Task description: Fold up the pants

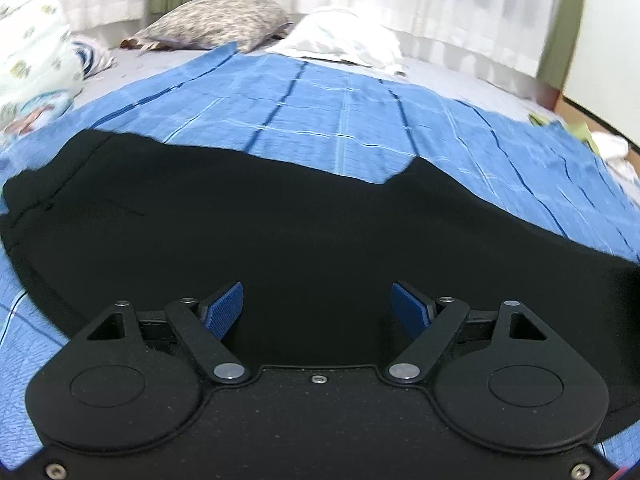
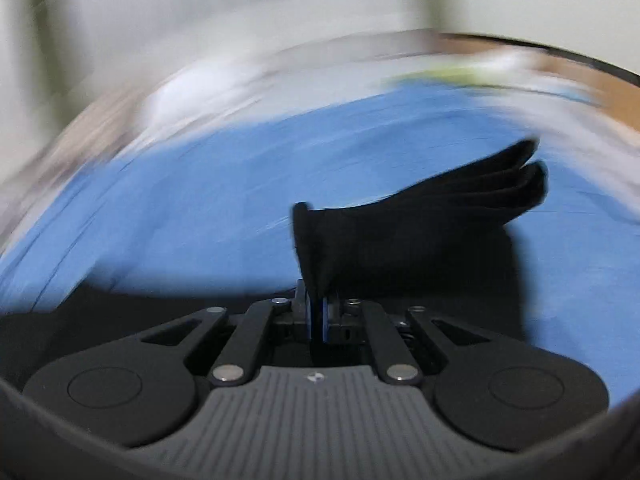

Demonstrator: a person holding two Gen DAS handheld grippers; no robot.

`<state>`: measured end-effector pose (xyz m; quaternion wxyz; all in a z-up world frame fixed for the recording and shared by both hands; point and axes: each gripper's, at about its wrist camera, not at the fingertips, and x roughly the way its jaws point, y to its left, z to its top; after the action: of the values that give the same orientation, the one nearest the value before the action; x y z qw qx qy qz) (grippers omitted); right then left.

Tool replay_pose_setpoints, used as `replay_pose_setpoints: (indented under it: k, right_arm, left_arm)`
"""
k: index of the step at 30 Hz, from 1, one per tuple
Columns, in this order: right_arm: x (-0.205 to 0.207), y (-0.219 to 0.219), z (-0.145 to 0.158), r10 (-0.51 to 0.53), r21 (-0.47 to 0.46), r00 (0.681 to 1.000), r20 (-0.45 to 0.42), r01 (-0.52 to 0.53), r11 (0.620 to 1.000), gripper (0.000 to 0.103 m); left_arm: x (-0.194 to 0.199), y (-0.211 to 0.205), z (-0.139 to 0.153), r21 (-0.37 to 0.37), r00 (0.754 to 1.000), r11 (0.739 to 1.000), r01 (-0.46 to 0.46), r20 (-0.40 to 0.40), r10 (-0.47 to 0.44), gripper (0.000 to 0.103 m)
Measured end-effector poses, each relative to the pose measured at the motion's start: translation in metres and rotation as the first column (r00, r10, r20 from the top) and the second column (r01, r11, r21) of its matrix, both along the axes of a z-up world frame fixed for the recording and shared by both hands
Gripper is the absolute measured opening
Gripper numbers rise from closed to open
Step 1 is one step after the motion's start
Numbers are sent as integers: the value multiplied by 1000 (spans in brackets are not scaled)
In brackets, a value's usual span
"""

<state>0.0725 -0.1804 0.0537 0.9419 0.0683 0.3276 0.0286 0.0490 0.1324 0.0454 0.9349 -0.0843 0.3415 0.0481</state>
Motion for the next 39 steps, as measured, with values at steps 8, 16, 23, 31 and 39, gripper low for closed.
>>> replay_pose_setpoints:
  k: [8,16,23,31,39]
  right_arm:
    - [-42,153,-54,360,-156,932,-31,-360,920,17]
    - [-77,153,-45,475,-76,880,-12,-474,877,65]
    - [-108,79,-30,310,-80,950,44,-306,949,72]
    - [-132,1,-42,-52,-175,998,39,58,983,73]
    - [-134,-13,-57,-92,-151,996,23,94,984,77]
  left_arm:
    - [-9,19,-5,-30,1000,1000,-10,-3,10,81]
    - [-9,12,3,-146,998,988,59,-7,-60,81]
    - [-13,-31,2,-168,987,973,158,-10,-162,83]
    - [-15,-73,-11,-136,986,978,161,-30,-166,96]
    - [-17,-109,-16,-21,985,986,166,-35,-167,91]
